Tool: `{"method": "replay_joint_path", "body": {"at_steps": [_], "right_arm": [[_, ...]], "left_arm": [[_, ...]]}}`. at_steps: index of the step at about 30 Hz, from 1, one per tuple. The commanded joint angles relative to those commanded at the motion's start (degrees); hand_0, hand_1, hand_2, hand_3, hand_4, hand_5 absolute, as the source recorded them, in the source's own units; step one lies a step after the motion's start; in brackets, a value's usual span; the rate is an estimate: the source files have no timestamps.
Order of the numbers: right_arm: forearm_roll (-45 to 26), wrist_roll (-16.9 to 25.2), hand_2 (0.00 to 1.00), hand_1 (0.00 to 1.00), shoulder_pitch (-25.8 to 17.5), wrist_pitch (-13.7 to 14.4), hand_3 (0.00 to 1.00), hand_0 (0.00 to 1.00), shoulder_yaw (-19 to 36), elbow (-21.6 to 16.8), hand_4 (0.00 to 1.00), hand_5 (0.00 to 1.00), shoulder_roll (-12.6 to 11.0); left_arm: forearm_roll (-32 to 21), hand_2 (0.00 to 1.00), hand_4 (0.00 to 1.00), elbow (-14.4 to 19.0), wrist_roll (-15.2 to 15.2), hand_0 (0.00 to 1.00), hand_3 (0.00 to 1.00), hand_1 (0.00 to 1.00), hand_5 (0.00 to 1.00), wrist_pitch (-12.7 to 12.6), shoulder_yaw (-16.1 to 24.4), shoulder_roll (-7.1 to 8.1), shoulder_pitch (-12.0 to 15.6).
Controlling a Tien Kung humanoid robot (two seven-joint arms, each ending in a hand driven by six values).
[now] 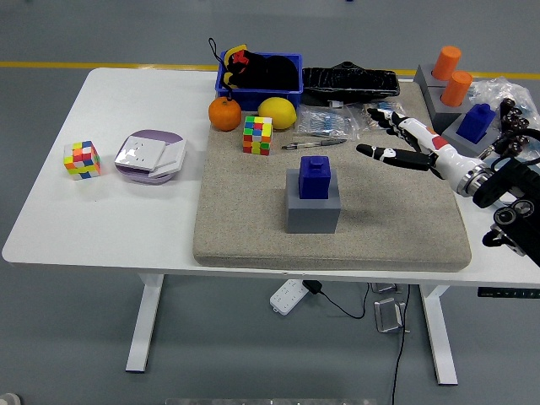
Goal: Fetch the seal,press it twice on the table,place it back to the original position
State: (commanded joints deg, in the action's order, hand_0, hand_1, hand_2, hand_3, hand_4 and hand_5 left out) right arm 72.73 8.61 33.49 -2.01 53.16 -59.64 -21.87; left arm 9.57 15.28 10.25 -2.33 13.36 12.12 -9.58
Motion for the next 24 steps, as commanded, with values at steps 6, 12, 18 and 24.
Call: {"method": "replay_joint_path", "body": {"at_steps": [6, 12, 18, 24], "right_arm": [[-1.4, 1.5, 0.998, 0.998, -3.9, 1.5, 0.998, 0.998, 6.4, 0.5, 0.998, 0.931, -1.4], [-8.3, 5.6, 0.998, 0.998, -8.4, 5.4, 0.998, 0.998, 11.0, 0.2, 0.998, 0.896, -2.6], [-8.0, 5.1, 0.887, 0.925, -12.2, 6.9, 0.869, 0.964, 15.9, -0.5, 0.998, 0.629, -2.5], [-7.2, 3.4, 0.765, 0.801, -14.9, 6.9, 0.746, 0.877, 20.3, -2.4, 0.998, 0.510, -1.8]], "left_arm": [[-0.3, 0.737, 0.622, -0.1, 0.1, 0.793, 0.762, 0.744, 0.437, 0.0, -0.1, -0.06, 0.0], [-0.1, 0.737, 0.623, -0.1, 0.0, 0.793, 0.762, 0.743, 0.440, 0.0, 0.3, -0.07, 0.0], [-0.2, 0.737, 0.622, -0.1, 0.1, 0.793, 0.762, 0.744, 0.438, 0.1, 0.2, -0.20, 0.0], [-0.1, 0.737, 0.622, -0.1, 0.0, 0.793, 0.762, 0.743, 0.437, 0.0, 0.2, -0.16, -0.4]]}}
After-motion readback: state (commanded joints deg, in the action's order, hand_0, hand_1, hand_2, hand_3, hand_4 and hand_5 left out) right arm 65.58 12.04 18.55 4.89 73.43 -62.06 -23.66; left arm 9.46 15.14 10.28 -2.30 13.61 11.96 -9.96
